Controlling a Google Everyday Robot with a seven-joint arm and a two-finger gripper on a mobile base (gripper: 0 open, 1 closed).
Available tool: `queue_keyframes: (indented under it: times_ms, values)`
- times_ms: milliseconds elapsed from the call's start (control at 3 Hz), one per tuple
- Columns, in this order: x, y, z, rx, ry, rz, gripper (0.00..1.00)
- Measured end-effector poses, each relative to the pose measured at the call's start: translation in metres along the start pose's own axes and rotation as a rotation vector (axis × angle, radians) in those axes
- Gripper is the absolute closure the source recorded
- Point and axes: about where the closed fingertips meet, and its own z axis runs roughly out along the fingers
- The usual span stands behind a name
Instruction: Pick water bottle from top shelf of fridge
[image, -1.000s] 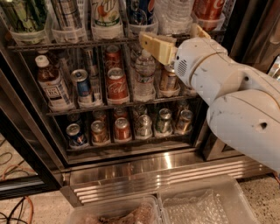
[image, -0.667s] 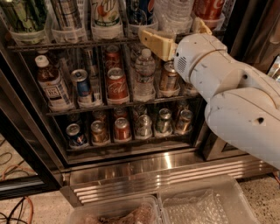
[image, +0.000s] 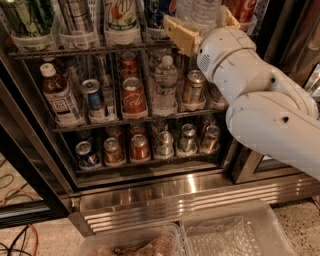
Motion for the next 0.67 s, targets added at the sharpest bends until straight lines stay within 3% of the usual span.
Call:
queue_keyframes:
  times_ms: [667]
  values:
    - [0.0082, -0.0144, 0.0155, 0.032, -0.031, -0.005, 0.20]
